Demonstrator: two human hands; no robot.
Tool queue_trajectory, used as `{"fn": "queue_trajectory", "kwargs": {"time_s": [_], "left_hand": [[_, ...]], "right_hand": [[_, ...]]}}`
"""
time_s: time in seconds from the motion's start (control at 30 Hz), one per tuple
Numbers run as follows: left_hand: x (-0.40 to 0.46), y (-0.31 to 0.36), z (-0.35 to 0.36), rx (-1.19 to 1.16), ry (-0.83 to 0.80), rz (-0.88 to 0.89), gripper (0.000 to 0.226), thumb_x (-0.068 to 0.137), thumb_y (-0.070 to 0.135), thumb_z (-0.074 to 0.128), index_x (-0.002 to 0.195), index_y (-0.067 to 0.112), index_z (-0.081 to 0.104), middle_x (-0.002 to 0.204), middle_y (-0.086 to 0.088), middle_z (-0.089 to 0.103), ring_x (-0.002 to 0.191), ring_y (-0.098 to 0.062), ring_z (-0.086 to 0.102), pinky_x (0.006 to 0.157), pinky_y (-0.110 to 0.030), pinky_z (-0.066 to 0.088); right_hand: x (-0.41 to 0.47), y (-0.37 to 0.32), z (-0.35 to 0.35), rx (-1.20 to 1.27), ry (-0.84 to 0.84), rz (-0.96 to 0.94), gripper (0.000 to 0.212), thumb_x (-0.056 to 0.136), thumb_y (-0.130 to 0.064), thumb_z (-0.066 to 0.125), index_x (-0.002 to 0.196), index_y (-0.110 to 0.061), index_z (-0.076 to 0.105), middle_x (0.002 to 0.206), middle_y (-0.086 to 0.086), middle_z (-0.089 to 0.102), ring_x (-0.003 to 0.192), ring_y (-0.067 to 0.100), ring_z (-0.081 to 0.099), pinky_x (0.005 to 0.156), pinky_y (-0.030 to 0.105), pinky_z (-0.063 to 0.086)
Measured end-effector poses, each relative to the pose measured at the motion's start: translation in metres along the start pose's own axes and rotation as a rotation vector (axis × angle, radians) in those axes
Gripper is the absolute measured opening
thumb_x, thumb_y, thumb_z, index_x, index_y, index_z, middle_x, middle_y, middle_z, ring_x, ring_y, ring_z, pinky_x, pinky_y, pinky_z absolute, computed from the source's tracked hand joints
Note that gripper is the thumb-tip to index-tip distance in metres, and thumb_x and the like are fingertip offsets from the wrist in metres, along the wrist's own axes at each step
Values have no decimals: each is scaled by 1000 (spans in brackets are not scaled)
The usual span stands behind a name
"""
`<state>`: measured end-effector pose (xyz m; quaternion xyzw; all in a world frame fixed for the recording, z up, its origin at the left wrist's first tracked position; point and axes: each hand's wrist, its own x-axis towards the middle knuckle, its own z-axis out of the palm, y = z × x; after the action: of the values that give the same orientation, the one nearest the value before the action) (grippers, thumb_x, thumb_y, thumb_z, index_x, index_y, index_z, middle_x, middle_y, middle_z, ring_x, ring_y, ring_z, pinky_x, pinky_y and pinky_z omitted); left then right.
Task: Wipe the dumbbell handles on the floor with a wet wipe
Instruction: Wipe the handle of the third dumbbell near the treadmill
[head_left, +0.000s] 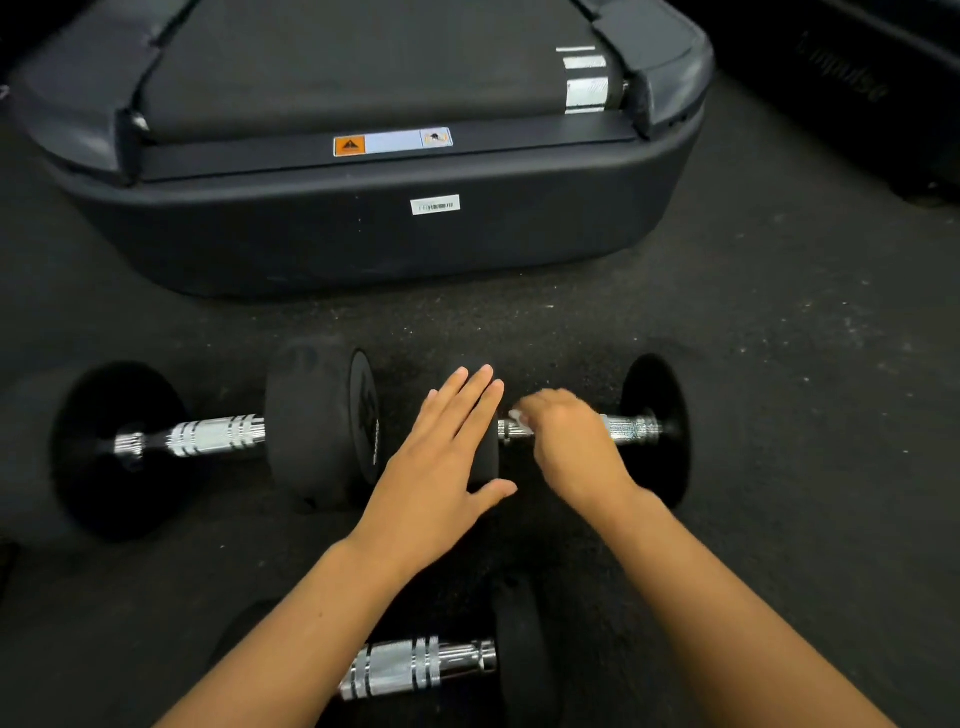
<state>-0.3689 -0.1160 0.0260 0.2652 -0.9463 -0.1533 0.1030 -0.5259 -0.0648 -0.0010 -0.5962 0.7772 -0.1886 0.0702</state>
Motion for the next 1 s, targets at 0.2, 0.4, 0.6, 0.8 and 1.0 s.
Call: {"fn": "queue_trajectory", "kwargs": {"time_s": [0.2, 0.4, 0.6, 0.8, 1.0], "left_hand": [[2, 0, -2, -15, -7, -7, 90, 83, 46, 60, 143, 28, -3, 153, 15, -9, 138, 1, -19, 110, -18, -15], [3, 1, -2, -52, 6, -24, 89, 82, 44, 63, 144, 29, 1, 154, 16, -5, 138, 2, -16, 112, -21, -11], [-1, 2, 1, -73, 10, -21, 90, 81, 43, 65, 143, 31, 1, 153, 17, -6, 138, 3, -17, 110, -16, -15], [-1, 2, 0, -84, 9, -24, 90, 80, 42, 65, 142, 32, 1, 152, 18, -6, 138, 3, -17, 110, -17, -13], [1, 1, -1, -86, 20, -27, 91, 79, 41, 67, 143, 30, 4, 151, 18, -4, 139, 1, -14, 110, -18, -13]], "right_hand": [[-4, -3, -3, 60, -11, -86, 39, 73, 11, 55, 109, -3, 65, 103, 12, 66, 96, 29, 59, 82, 33, 43], [9, -5, 4, -13, -35, -63, 22, 78, 2, 54, 92, -11, 65, 90, 5, 66, 88, 26, 60, 75, 30, 30], [12, 2, -9, -31, -98, -37, 17, 91, -10, 47, 85, -15, 62, 90, 2, 66, 89, 22, 59, 86, 35, 34], [9, 2, -12, -9, -121, 20, 20, 88, -5, 45, 79, -22, 52, 77, -4, 54, 89, 24, 56, 75, 30, 20], [29, -5, -11, -82, -248, 30, 28, 90, -7, 40, 106, -14, 62, 96, 4, 65, 99, 27, 55, 78, 34, 22]]}}
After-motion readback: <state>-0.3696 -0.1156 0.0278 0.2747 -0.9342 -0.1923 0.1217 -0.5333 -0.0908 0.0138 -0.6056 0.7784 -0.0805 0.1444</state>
